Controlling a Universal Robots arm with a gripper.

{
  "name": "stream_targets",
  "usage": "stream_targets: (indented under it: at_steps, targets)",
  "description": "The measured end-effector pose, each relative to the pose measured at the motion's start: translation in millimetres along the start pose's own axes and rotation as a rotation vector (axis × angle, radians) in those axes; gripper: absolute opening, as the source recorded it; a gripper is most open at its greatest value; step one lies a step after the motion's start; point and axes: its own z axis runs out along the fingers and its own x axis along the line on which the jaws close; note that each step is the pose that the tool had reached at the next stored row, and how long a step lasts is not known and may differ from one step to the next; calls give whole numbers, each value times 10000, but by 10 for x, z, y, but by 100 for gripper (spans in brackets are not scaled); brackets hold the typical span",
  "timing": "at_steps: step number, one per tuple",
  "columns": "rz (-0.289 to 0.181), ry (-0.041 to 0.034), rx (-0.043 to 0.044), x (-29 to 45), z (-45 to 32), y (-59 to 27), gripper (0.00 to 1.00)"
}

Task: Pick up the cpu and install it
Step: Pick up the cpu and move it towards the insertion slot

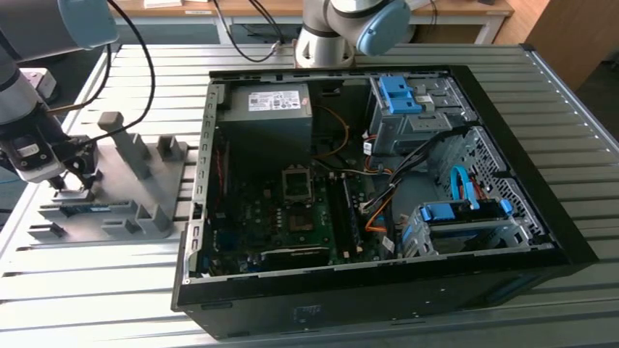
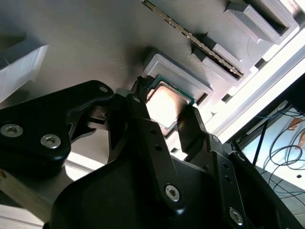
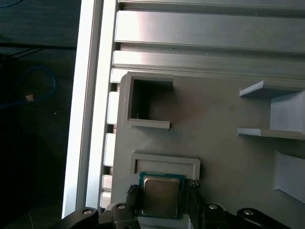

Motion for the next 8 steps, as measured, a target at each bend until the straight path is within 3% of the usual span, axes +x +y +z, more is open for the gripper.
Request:
stream_targets:
  at_steps: [8]
  targets:
    - [19, -1, -4, -1, 0, 6, 53]
